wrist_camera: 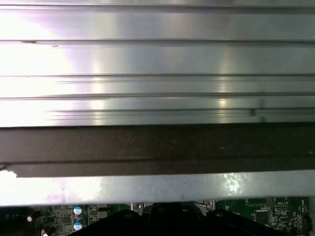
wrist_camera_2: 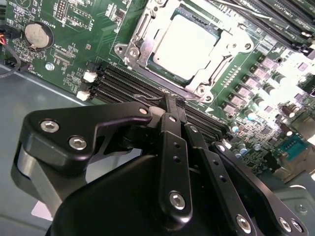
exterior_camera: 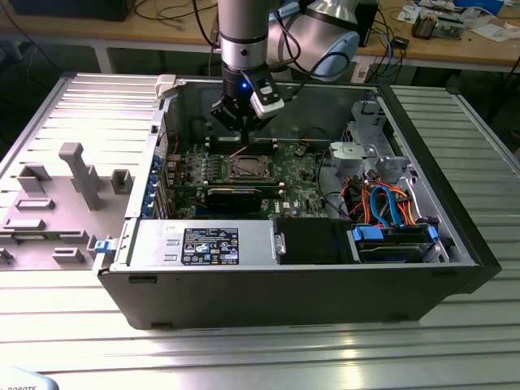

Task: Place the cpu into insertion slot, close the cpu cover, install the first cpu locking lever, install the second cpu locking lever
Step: 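Install the first cpu locking lever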

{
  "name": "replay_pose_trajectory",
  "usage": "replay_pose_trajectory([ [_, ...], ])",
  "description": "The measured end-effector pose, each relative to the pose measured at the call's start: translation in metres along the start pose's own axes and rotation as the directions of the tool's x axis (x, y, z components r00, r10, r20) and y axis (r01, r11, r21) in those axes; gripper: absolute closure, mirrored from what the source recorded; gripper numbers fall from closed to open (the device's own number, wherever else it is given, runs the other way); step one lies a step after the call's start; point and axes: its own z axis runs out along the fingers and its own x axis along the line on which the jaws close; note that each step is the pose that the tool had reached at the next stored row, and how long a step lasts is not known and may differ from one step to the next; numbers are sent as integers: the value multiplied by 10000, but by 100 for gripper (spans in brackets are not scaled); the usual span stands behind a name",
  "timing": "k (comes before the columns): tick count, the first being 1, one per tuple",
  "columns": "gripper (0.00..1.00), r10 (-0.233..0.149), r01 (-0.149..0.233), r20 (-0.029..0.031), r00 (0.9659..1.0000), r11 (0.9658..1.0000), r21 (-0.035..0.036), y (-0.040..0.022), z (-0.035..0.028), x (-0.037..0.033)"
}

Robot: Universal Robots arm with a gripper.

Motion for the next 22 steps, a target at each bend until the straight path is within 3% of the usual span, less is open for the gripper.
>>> replay_pose_trajectory([
  [22, 89, -1, 1, 0, 10000, 10000, 23, 23, 159, -195],
])
